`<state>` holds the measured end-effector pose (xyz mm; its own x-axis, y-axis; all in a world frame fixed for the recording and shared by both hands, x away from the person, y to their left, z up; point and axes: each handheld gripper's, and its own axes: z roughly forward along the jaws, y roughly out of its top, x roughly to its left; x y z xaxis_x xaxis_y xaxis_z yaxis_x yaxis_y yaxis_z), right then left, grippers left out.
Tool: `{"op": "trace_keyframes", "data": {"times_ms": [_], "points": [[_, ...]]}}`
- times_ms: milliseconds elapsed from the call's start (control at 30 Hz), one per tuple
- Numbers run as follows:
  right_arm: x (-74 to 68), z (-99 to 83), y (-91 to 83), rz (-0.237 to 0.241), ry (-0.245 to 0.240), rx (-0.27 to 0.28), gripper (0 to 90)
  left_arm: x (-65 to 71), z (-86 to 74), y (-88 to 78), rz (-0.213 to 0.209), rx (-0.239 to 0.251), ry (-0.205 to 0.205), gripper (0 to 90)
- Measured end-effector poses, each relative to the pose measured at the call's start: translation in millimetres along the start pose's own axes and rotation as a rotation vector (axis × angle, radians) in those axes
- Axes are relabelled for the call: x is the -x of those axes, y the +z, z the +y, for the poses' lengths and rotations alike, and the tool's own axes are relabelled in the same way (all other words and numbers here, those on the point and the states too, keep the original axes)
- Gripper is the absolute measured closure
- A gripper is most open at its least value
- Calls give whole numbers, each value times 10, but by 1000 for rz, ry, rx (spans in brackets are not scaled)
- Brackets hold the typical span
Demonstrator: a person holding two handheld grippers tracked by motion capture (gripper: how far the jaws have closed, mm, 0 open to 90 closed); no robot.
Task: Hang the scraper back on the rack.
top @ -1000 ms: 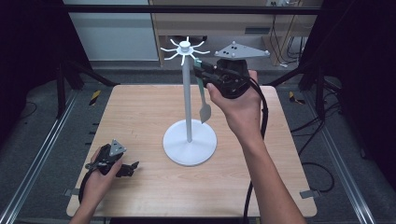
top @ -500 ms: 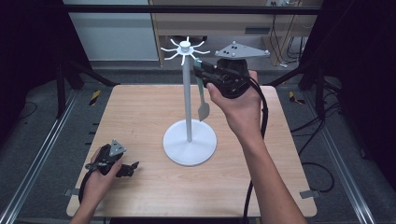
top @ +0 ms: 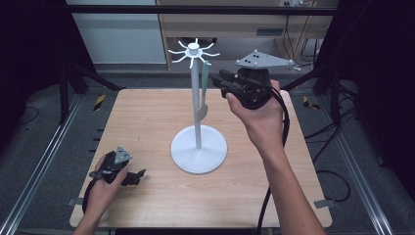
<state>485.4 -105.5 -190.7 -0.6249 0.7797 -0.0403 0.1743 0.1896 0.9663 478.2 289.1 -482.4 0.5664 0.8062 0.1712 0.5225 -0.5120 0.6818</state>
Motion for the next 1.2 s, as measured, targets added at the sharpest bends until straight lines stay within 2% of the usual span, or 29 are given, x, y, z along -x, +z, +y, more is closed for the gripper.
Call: {"op": "trace_keyframes", "data": {"times_ms": [167, 367, 467, 633, 767, 800, 1000, 1033, 1067, 1167, 1200], "points": [[76, -98, -52, -27, 3, -19, 678, 3, 1, 0, -2, -4, 5, 39], [166, -253, -66, -61, 16, -57, 606, 6, 2, 3, -3, -5, 2, 39], [232, -405, -67, -87, 31, -95, 515, 5, 1, 0, -5, -12, 8, 39], [291, -606, -82, -108, 57, -125, 425, 3, -2, 1, -3, -11, 7, 39], [326, -743, -93, -118, 74, -138, 402, 1, -1, 2, -2, -11, 6, 39], [348, -842, -103, -125, 84, -148, 390, 0, -2, 3, -1, -10, 5, 39], [404, -1133, -131, -147, 111, -182, 370, -6, -6, 1, 1, -11, 3, 39], [404, -1133, -131, -147, 111, -182, 370, -6, -6, 1, 1, -11, 3, 39], [420, -1229, -139, -150, 122, -189, 363, -6, -6, 2, 1, -11, 3, 39], [443, -1367, -141, -161, 137, -203, 351, -3, -7, 2, 1, -12, 4, 39], [443, -1367, -141, -161, 137, -203, 351, -3, -7, 2, 1, -12, 4, 39]]}}
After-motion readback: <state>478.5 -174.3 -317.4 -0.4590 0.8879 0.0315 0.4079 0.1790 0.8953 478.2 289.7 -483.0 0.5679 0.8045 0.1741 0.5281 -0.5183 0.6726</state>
